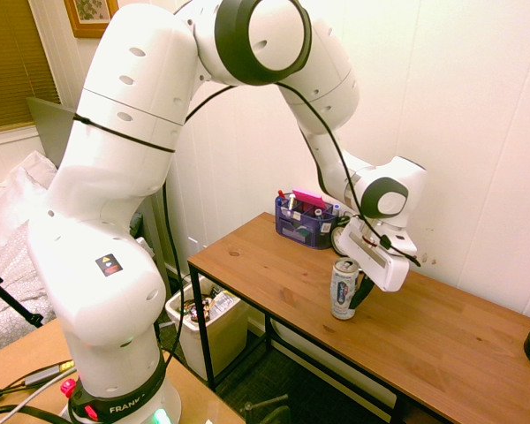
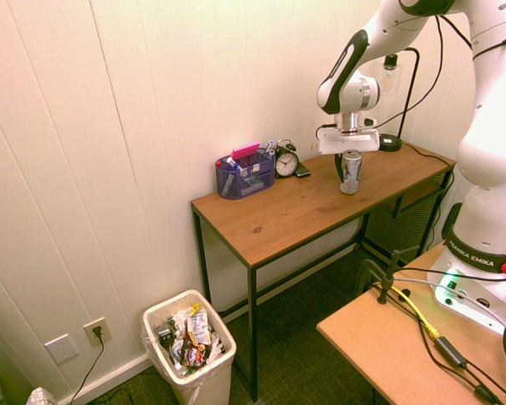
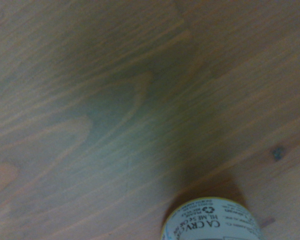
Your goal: Throw the can in the trash bin
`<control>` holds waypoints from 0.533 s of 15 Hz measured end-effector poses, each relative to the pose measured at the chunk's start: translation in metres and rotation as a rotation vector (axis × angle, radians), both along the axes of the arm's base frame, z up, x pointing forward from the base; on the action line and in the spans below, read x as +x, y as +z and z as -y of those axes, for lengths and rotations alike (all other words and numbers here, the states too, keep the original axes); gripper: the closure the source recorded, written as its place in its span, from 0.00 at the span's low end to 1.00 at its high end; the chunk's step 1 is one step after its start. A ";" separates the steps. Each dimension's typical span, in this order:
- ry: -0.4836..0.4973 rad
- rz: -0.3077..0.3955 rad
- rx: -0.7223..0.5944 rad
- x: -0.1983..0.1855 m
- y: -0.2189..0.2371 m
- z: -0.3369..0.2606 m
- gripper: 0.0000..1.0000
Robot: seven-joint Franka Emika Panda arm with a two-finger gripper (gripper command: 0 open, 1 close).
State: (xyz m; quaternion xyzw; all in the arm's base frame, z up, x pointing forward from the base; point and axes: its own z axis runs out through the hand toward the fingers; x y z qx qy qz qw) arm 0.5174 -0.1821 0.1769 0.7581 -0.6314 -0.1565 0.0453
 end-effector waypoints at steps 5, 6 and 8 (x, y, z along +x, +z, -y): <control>0.076 0.084 0.134 0.006 0.016 -0.011 1.00; 0.115 0.111 0.172 0.008 0.033 -0.023 1.00; 0.203 0.165 0.212 0.010 0.083 -0.064 1.00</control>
